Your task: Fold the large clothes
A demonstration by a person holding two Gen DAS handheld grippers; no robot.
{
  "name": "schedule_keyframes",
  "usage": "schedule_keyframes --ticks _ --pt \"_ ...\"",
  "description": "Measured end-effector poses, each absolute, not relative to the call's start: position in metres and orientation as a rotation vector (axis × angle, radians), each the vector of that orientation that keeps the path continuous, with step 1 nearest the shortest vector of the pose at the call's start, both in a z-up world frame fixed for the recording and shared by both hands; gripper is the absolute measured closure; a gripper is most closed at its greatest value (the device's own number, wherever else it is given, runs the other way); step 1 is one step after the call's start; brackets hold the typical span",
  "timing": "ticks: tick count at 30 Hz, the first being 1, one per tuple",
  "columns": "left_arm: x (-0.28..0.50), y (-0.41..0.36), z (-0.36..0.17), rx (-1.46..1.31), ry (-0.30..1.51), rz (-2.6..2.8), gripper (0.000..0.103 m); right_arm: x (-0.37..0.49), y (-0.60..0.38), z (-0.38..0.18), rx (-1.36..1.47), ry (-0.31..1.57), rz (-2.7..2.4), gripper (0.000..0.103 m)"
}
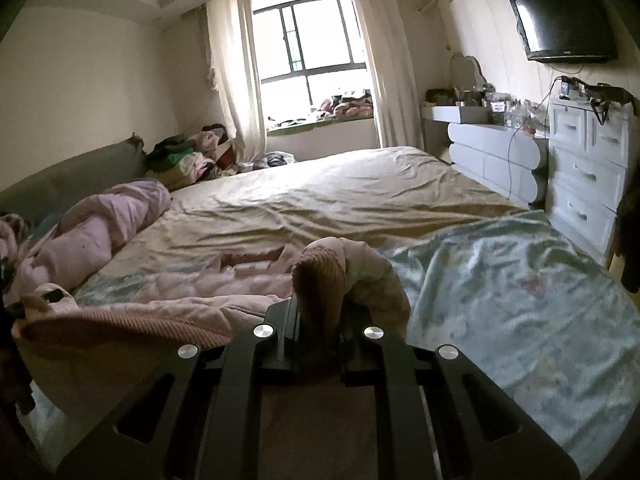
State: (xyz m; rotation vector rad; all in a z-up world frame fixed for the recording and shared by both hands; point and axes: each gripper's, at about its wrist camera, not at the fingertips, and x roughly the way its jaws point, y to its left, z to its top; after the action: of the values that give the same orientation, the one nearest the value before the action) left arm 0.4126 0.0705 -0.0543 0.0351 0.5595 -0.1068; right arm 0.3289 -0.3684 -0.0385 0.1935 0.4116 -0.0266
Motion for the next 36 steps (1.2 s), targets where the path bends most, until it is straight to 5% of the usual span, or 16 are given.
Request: schedule_keyframes --ticks 15,36 --pt "0.530 0.056 -0.071 0.092 0.588 -0.021 0.092 0.445 -0.391 -0.052 0.173 0.430 -0.100 0.092" --pt "0.592 0.034 -0.122 0.156 0.678 0.010 0.090 0.514 -0.404 -0.120 0.156 0.560 -0.140 0.091"
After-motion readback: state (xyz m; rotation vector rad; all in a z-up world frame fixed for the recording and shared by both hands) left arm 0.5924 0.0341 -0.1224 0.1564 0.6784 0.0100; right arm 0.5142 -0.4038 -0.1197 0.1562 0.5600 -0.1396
